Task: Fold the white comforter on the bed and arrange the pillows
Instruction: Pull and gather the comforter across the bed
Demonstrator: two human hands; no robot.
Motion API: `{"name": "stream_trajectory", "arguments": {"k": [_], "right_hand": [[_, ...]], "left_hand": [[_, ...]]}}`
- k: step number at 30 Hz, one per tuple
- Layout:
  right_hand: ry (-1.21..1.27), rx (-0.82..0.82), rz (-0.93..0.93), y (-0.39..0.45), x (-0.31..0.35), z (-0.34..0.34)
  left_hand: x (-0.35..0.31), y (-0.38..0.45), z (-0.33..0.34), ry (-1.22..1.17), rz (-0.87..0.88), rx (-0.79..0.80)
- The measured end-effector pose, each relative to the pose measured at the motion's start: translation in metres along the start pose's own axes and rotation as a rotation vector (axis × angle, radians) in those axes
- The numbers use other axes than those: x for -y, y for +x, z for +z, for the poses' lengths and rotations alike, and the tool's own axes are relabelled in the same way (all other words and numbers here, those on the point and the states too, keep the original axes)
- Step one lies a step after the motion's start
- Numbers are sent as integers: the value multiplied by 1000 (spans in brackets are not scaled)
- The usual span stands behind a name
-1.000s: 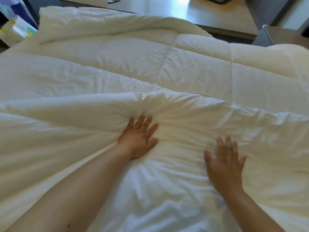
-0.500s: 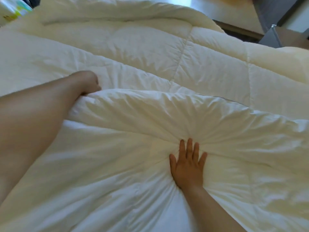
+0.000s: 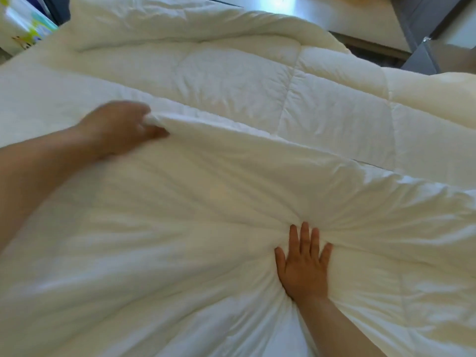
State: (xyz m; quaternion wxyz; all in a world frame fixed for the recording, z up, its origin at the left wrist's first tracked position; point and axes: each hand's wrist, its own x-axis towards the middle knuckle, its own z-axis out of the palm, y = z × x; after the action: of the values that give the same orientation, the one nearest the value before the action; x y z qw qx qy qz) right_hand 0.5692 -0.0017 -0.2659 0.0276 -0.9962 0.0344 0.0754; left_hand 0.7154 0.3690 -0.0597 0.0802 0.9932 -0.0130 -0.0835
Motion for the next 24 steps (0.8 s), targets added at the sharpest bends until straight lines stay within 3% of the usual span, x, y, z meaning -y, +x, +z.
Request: {"name": "stream_trajectory", "arguments": {"k": [1, 3, 5, 10, 12, 15, 18, 20, 22, 24], "right_hand": [[6, 3, -7, -1, 1, -1], [12, -8, -10, -1, 0, -2], [13, -25, -5, 1, -1, -1], [13, -76, -16, 2, -8, 14], [4, -102, -24, 4, -10, 18], [3, -104, -26, 7, -11, 19], [26, -94, -25, 7, -11, 16], [42, -107, -24, 8, -10, 15], [56, -116, -30, 10, -12, 18], [71, -146, -29, 12, -13, 20]], "left_hand": [[5, 11, -11, 35, 84, -269], [-1, 30, -29, 185, 186, -580], [-22, 59, -23, 261, 281, -574], [-25, 98, 108, 136, -110, 91], [-17, 99, 144, 119, -102, 143], [-12, 105, 130, 170, -80, 18], [3, 115, 97, 243, 87, -371], [11, 123, 74, 253, 137, -548], [9, 135, 69, 285, 137, -607], [-7, 143, 93, 232, 48, -483]]}}
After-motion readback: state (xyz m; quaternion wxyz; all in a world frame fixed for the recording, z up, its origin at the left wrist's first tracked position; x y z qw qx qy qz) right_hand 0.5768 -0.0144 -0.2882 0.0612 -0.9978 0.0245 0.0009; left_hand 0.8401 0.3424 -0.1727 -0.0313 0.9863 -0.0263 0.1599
